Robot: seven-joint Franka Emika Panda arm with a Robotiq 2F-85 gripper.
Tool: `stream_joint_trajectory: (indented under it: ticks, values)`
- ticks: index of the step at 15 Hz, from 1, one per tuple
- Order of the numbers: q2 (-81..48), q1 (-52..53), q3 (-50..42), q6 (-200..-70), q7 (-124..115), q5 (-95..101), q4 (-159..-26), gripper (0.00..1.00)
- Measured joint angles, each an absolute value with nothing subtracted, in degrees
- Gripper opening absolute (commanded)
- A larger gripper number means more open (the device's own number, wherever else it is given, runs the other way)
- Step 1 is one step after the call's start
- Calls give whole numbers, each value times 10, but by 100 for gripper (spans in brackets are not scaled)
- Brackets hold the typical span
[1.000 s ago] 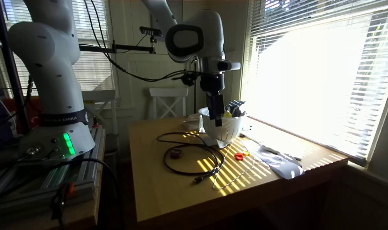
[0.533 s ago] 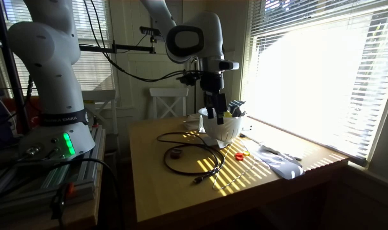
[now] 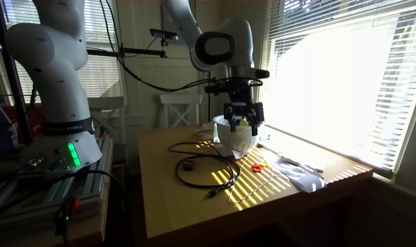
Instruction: Pick up the orange and yellow objects and put them in the bowl
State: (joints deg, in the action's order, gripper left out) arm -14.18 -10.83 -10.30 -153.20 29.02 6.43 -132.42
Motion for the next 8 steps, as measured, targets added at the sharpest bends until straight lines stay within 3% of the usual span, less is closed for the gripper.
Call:
stream_joint_trajectory:
  ticks: [8]
  values:
    - [-265, -114, -75, -1477, 385, 119, -1186, 100]
